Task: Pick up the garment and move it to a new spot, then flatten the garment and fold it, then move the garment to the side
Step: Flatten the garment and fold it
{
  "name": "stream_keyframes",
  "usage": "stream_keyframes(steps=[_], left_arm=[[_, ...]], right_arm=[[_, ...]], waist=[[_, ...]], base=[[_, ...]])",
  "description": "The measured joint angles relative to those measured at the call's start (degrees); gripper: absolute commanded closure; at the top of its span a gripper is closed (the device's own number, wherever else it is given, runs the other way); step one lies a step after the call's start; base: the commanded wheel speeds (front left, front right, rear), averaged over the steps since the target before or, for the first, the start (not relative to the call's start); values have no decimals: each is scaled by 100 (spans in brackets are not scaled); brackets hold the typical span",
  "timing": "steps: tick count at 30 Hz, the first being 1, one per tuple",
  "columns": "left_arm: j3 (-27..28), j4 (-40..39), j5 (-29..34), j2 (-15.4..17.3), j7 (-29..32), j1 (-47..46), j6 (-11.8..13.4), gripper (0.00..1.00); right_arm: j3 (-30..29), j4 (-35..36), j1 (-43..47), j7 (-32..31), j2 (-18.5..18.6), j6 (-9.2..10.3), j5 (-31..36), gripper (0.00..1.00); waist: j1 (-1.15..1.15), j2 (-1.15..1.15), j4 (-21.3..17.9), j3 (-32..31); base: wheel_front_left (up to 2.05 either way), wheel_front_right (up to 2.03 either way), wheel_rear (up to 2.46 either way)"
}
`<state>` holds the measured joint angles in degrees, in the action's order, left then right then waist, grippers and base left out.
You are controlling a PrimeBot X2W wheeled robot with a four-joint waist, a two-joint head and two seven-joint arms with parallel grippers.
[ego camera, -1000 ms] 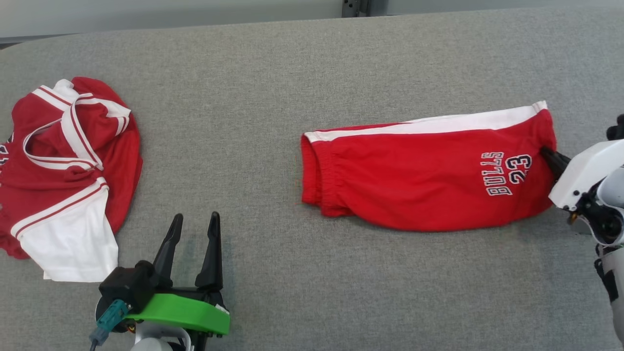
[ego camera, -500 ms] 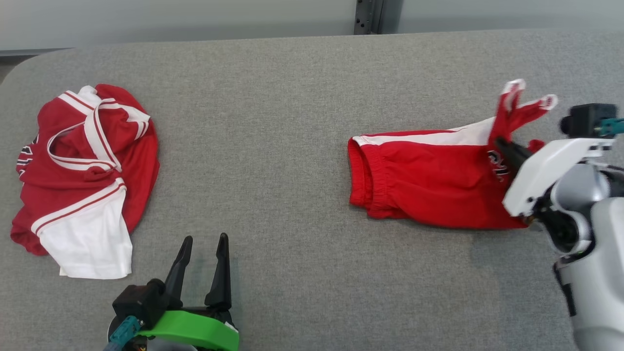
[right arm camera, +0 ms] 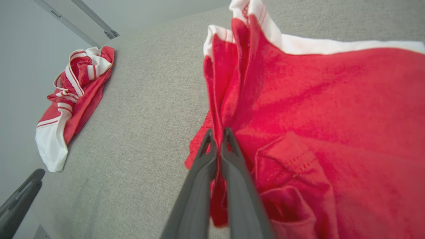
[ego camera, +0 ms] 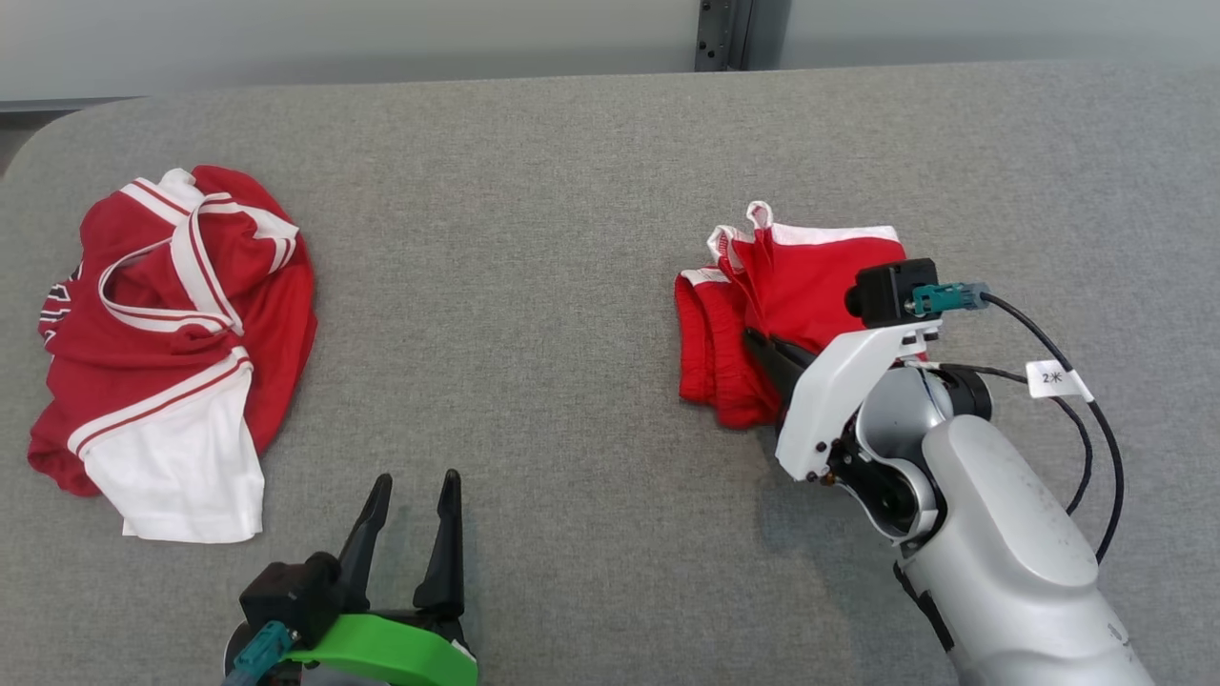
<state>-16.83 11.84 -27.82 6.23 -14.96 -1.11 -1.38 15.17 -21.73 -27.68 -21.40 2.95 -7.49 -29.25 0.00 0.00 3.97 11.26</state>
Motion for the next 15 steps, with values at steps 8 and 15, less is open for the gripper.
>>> stream_keyframes(steps=[8, 15], left_arm=[[-58, 107, 0, -40, -1, 1, -5, 0], [-24, 196, -4, -22, -1, 1, -14, 0]], right_arm=[[576, -783, -402, 587, -7, 0, -586, 100], [1047, -1221, -639, 1361, -11, 0, -1012, 0]], waist=[[0, 0, 87, -36], [0, 0, 37, -78]], base=[[0, 0, 0], [0, 0, 0]])
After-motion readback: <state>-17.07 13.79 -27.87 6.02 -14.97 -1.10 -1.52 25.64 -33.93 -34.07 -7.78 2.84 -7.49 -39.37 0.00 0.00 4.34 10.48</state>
